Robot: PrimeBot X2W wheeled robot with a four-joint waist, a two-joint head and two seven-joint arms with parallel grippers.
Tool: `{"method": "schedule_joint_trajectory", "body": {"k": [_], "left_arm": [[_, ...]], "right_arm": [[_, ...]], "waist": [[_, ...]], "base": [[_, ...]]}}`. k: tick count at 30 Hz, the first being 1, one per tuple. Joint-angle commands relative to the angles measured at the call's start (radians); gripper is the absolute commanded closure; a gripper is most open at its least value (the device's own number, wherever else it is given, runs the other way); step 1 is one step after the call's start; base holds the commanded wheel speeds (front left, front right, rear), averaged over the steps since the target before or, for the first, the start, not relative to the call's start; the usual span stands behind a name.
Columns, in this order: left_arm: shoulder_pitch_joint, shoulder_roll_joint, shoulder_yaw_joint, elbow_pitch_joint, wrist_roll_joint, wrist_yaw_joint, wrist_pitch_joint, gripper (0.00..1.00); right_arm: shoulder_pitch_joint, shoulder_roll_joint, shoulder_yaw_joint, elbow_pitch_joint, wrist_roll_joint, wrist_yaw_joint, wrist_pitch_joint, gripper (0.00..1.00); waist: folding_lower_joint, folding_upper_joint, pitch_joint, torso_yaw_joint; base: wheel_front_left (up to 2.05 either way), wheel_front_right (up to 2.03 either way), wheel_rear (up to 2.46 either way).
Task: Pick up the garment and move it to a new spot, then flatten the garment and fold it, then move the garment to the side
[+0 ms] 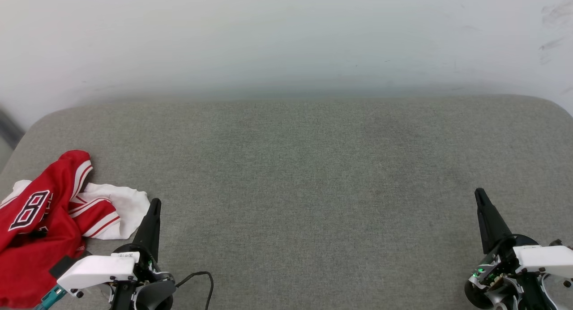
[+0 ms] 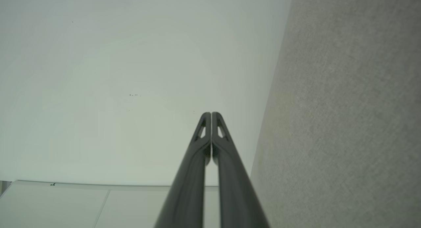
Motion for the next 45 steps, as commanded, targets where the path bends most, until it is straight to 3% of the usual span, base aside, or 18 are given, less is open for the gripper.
{"method": "schedule_joint_trajectory", "body": {"k": [1, 36, 37, 45], "left_arm": [[-0.006, -0.001, 0.002, 0.000, -0.002, -0.003, 0.002, 1.00], [-0.006, -0.001, 0.002, 0.000, -0.002, -0.003, 0.002, 1.00], [0.000, 0.000, 0.000, 0.000, 0.000, 0.000, 0.000, 0.00], [-0.002, 0.000, -0.046, -0.009, 0.008, 0.000, -0.033, 0.00]], "right_arm": [[-0.011, 0.004, 0.001, 0.001, -0.005, 0.000, 0.001, 1.00], [-0.011, 0.004, 0.001, 0.001, -0.005, 0.000, 0.001, 1.00], [0.000, 0.000, 0.000, 0.000, 0.000, 0.000, 0.000, 0.00], [0.016, 0.000, 0.013, -0.021, -0.003, 0.000, -0.032, 0.00]], "waist": [[0.0000, 0.0000, 0.000, 0.000], [0.0000, 0.0000, 0.000, 0.000], [0.0000, 0.0000, 0.000, 0.000], [0.0000, 0.0000, 0.001, 0.001]], "base": [[0.00, 0.00, 0.00], [0.00, 0.00, 0.00], [0.00, 0.00, 0.00], [0.00, 0.00, 0.00]]}}
